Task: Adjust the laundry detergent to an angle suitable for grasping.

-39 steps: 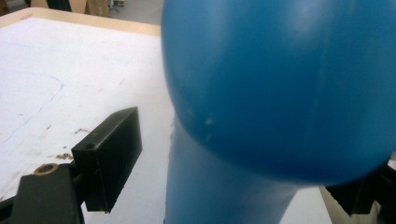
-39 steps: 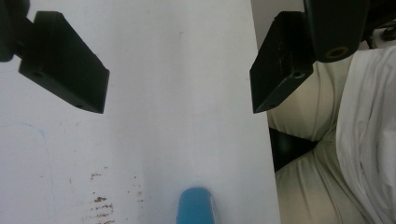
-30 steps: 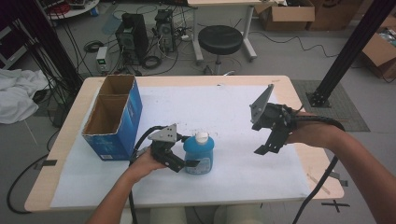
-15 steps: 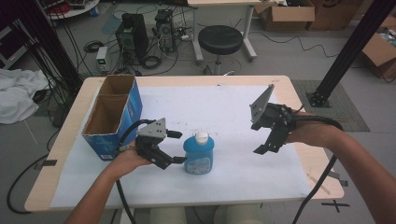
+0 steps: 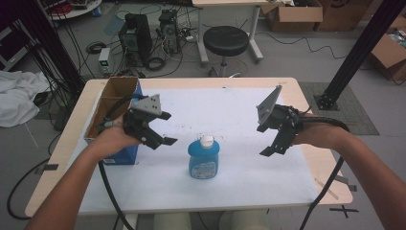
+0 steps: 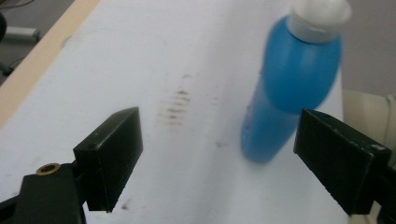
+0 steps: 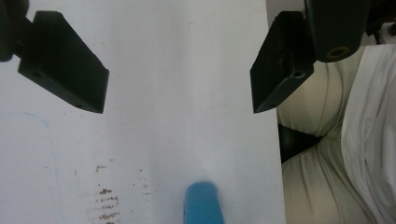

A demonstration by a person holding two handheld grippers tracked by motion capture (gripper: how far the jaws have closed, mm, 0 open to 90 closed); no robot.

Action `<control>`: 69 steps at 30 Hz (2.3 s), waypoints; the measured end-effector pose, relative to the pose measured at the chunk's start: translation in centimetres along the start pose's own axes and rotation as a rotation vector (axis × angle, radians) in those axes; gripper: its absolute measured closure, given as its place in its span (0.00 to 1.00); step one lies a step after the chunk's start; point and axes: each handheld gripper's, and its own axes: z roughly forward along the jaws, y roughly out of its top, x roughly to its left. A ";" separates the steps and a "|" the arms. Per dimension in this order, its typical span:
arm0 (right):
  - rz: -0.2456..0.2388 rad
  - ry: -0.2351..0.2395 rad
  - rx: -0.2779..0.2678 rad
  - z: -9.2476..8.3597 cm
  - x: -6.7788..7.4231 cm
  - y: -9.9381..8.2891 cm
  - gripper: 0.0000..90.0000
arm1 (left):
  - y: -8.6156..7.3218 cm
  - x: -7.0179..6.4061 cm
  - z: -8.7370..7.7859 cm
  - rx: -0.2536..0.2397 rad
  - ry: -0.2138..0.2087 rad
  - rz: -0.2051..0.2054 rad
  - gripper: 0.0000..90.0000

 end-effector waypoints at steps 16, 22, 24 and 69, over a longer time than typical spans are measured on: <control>-0.026 0.008 -0.010 -0.3 -1.0 0.9 0.21 | 8.0 7.0 -0.2 0.154 0.046 0.051 0.18; -0.018 0.011 -0.017 -0.4 -1.4 0.9 0.21 | 9.2 9.1 1.1 0.223 0.054 0.057 0.19; -0.017 0.010 -0.016 -0.5 -1.5 1.0 0.21 | 9.3 9.7 1.4 0.236 0.058 0.061 0.19; 0.001 0.016 -0.030 -1.2 -8.3 3.3 0.22 | 9.0 13.4 3.8 0.326 0.046 0.045 0.20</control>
